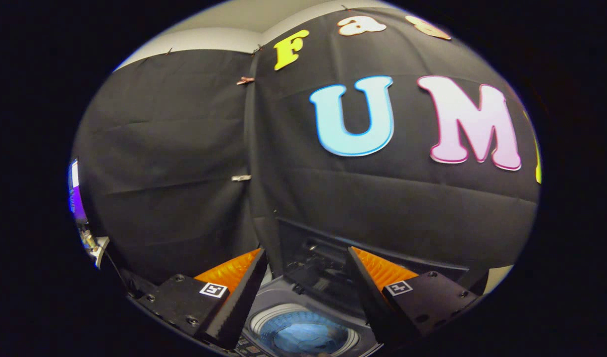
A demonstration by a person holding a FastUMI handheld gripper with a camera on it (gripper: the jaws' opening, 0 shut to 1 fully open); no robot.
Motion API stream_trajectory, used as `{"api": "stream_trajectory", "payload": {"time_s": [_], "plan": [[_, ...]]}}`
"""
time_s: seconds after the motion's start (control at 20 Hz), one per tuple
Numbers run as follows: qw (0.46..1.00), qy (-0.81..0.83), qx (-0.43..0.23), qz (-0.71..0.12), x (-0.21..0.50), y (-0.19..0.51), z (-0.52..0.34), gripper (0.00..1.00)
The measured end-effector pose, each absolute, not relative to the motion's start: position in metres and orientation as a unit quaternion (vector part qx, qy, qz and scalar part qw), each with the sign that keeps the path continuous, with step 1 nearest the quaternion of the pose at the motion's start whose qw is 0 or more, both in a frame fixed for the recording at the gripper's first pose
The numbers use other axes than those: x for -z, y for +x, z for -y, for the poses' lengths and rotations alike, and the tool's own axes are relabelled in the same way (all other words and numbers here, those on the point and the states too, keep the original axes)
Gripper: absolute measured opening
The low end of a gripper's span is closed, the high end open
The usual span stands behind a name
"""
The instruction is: Put the clothes into the washing machine and then close the washing machine lid.
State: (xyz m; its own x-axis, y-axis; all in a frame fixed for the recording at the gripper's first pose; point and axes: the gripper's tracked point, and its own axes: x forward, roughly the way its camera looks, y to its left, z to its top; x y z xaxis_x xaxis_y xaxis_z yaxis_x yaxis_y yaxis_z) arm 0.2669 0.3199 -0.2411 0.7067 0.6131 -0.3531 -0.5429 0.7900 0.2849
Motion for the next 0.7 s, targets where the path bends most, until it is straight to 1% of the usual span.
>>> {"api": "stream_trajectory", "payload": {"time_s": [0.3, 0.4, 0.65, 0.7], "plan": [[0.964, 0.066, -0.191, -0.174, 0.243, 0.316, -0.283, 0.99], [0.972, 0.06, -0.153, -0.17, 0.249, 0.326, -0.267, 0.99], [0.973, 0.079, -0.045, -0.213, 0.281, 0.355, -0.221, 0.99], [0.971, 0.081, -0.031, -0.222, 0.287, 0.356, -0.217, 0.98]]}}
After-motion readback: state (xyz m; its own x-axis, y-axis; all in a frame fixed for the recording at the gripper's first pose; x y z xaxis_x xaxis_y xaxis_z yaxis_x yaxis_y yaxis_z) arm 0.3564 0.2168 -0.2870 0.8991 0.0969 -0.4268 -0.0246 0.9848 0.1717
